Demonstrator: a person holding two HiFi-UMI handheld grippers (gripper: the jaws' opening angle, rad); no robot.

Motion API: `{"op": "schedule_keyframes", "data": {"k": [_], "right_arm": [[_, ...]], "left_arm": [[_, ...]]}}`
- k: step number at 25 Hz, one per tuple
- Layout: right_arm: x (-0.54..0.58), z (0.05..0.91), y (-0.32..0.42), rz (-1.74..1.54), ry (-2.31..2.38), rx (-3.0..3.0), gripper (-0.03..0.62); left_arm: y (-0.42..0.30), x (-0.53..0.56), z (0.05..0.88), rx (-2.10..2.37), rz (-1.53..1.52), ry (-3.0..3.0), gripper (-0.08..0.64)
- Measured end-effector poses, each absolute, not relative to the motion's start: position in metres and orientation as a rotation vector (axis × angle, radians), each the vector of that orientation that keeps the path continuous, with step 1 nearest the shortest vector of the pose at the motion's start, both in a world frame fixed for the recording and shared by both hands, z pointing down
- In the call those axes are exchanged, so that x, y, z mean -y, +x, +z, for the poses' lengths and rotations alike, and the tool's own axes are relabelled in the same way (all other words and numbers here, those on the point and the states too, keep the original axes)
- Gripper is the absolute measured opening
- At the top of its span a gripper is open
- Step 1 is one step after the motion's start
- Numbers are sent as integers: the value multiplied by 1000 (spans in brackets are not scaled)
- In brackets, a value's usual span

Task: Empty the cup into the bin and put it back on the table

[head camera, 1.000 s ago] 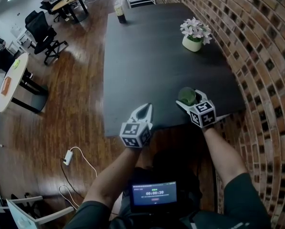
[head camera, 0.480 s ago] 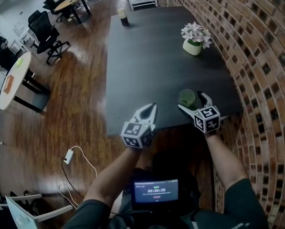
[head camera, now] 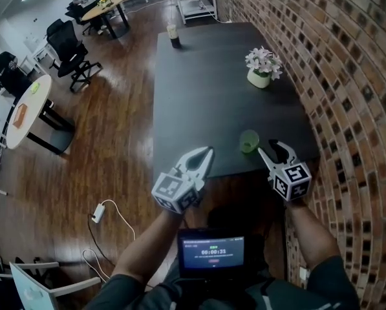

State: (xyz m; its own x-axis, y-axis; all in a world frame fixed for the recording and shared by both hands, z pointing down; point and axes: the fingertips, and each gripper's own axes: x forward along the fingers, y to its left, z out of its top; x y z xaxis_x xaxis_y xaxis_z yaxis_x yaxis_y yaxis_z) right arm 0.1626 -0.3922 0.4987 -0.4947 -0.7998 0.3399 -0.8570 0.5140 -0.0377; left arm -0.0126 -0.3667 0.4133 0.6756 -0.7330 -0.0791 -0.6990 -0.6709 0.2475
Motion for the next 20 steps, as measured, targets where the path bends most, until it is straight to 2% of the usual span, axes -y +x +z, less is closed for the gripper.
{"op": "schedule_keyframes", "data": {"k": [4,6,8,10,20], "right_arm": [[363,457,144,318,1332,2601,182],[351,439,140,323,1324,2657,116],[337,426,137,323,1306,2698,88],[323,416,135,323,1281,2731,28],[261,390,128,338,1145,2800,0]], "left_arm": [[-19,346,393,1146,-246,2725,-6],[-22,337,383,1129,-247,2752,-6],[-21,325,374,1091,-255,2769,-6],[-18,311,362,1065,-265,2793,-6],[-13,260,324,1012,-322,2798,-6]]}}
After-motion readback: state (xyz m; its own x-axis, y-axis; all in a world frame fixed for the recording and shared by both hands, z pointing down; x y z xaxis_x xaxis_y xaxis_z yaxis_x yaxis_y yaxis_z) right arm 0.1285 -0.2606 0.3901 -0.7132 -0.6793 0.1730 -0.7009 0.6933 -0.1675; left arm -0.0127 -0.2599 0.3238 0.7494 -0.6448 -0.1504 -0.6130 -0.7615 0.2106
